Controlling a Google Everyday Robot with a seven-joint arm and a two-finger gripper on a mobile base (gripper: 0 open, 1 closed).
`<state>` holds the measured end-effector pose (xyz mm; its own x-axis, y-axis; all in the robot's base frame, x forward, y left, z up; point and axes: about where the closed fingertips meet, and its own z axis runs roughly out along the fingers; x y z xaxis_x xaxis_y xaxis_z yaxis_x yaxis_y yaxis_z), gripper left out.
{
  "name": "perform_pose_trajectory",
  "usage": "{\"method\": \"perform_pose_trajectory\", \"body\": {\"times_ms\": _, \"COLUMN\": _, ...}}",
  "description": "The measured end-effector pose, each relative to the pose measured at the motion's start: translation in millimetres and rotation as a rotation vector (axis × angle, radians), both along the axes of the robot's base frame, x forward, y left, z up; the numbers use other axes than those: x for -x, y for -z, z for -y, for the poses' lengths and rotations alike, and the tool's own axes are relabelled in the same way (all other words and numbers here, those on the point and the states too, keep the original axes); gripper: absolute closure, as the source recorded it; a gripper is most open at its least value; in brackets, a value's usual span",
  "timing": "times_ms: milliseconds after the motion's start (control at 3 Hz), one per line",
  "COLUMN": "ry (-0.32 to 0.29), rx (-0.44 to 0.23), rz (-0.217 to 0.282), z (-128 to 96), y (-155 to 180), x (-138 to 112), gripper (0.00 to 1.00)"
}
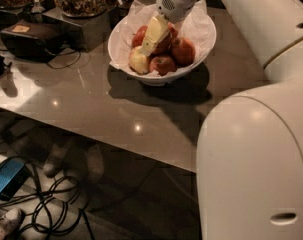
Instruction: Pick apple from white bowl
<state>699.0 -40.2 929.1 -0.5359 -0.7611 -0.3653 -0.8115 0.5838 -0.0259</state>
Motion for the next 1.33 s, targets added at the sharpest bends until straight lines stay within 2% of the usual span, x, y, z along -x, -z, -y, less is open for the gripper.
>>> {"method": "perform_pose_trajectory", "body": {"times_ms": 333, "ry": 0.0, "rx": 0.0, "rz": -0.001, "z": -0.1, "y": 0.4, "x": -0.1, "gripper": 0.33}}
{"method": "perform_pose_trajectory", "body": {"times_ms": 1000, "ry": 0.0, "rx": 0.0, "rz": 0.0, "z": -0.1, "y": 0.4, "x": -0.1, "gripper": 0.8}}
{"method": "perform_pose_trajectory", "body": {"times_ms": 1333, "ry": -0.016, "rx": -0.008, "rz": 0.028, "z": -2.4, "y": -4.6, "x": -0.2, "gripper": 1.0}}
